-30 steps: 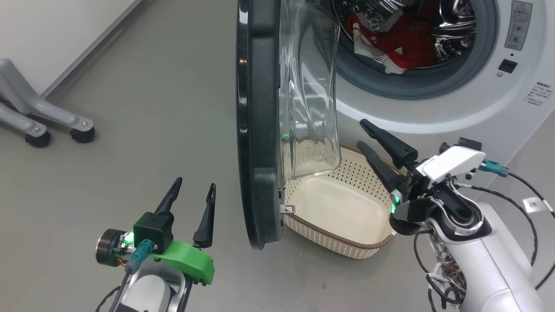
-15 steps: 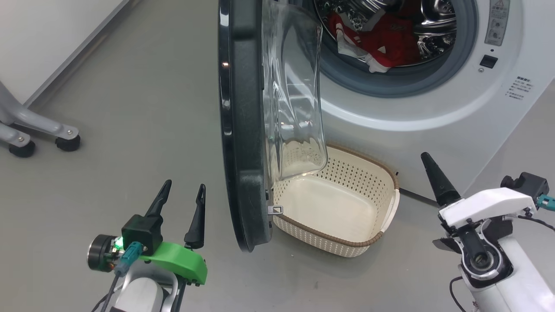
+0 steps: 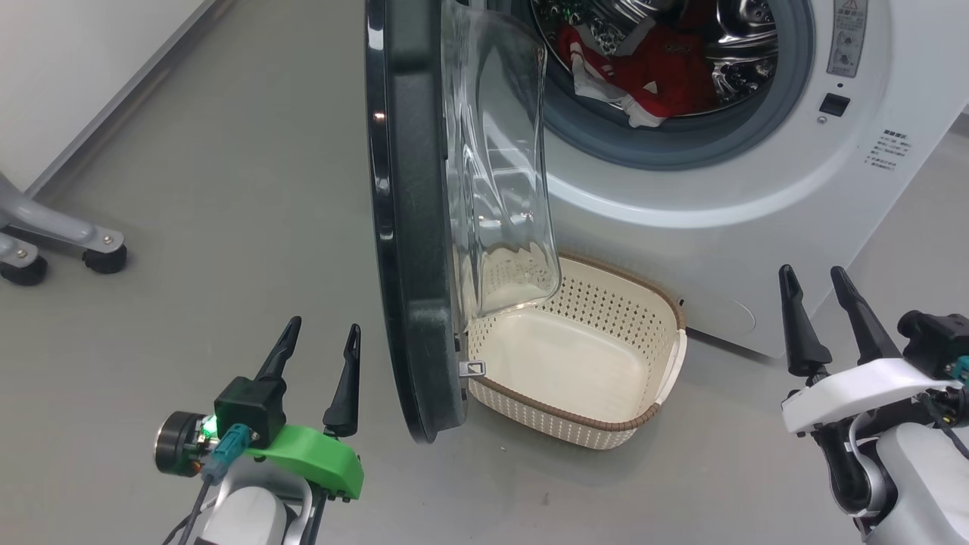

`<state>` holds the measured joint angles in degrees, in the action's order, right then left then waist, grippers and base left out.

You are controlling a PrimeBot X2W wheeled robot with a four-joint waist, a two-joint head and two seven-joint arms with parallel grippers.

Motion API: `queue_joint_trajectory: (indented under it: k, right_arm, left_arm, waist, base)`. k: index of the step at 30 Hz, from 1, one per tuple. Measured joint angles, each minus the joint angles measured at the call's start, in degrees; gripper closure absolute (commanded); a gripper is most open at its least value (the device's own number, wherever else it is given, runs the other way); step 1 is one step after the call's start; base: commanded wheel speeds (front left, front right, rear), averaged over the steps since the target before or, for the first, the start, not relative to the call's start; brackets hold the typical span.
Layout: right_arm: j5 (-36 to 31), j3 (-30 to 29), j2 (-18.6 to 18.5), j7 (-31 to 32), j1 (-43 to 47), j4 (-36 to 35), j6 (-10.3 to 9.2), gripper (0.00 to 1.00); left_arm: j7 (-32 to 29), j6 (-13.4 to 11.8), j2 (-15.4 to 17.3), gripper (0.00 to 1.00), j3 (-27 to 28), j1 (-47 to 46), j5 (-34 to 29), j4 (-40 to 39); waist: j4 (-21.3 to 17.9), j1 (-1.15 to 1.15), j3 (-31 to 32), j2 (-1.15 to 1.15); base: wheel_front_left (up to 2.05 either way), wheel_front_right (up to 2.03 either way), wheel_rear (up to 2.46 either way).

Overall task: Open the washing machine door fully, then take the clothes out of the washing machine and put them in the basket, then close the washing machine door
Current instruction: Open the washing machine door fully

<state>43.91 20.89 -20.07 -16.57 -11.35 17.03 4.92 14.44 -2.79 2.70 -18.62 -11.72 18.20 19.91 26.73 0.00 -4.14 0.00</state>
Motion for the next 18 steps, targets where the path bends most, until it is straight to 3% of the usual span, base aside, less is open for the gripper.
queue_joint_trajectory:
  k: [1, 6, 12, 18]
  right_arm:
    - [0.00, 0.00, 0.00, 0.00, 0.00, 0.00, 0.00, 0.00]
    - [-8.46, -0.46, -0.04, 1.40, -0.29, -0.46, -4.23, 0.00]
    - [-14.82, -3.49, 2.67, 1.65, -0.08, -3.36, -7.61, 0.00]
    - [-15.40, -4.50, 5.44, 1.65, 2.00, -3.53, -8.12, 0.00]
  left_arm:
    - [0.00, 0.00, 0.00, 0.00, 0.00, 0.00, 0.00, 0.00]
    - [0.00, 0.00, 0.00, 0.00, -0.04, 0.01, 0.00, 0.04]
    - [0.00, 0.00, 0.00, 0.00, -0.05, 0.03, -0.07, 0.03]
    - [0.00, 0.00, 0.00, 0.00, -0.04, 0.03, -0.07, 0.03]
  waist:
    - [0.00, 0.00, 0.00, 0.00]
    - [-0.05, 0.00, 0.11, 0.00]
    - [-0.05, 0.00, 0.06, 0.00]
    - [0.03, 0.00, -0.03, 0.00]
  base:
    - [0.00, 0.00, 0.00]
    - [0.00, 0.00, 0.00]
    - [0.00, 0.00, 0.00]
    - [0.00, 0.00, 0.00]
